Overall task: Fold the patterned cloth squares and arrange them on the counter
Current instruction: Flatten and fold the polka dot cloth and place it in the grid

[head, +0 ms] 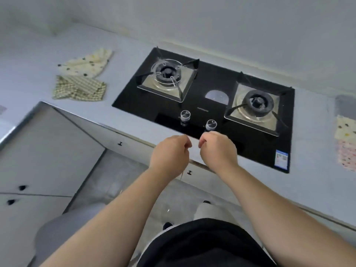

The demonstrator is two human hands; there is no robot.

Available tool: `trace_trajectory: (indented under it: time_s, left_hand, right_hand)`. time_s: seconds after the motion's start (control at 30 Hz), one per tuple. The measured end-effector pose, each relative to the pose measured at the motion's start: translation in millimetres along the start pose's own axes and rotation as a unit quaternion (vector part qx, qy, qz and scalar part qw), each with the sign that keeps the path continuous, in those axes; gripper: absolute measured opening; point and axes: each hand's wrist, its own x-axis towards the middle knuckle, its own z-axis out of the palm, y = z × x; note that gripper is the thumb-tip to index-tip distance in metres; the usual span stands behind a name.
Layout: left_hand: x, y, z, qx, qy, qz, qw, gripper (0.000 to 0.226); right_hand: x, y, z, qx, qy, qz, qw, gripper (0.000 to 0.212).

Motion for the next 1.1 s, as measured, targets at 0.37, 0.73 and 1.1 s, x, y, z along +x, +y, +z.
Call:
trace_trajectory:
  time_s: [0.37, 0.73, 1.1]
  left_hand:
    - [51, -172, -86, -0.013, 0.072, -0.168, 0.983, 0.03]
    - [125, -291, -177, -0.046, 0.114, -0.235, 0.964, 0.025]
    - [232, -426, -241, -0.041, 0.058, -0.146, 0.987, 0.026]
  right_hand:
    - [124, -170, 86, 0.035, -0.083, -0.149, 0.985, 0.027]
    - [262, -317, 119, 0.039, -0.127, -0.206, 0.97, 0.024]
    - [347, -400, 176, -0.015, -0.121, -0.113, 0.986, 0.025]
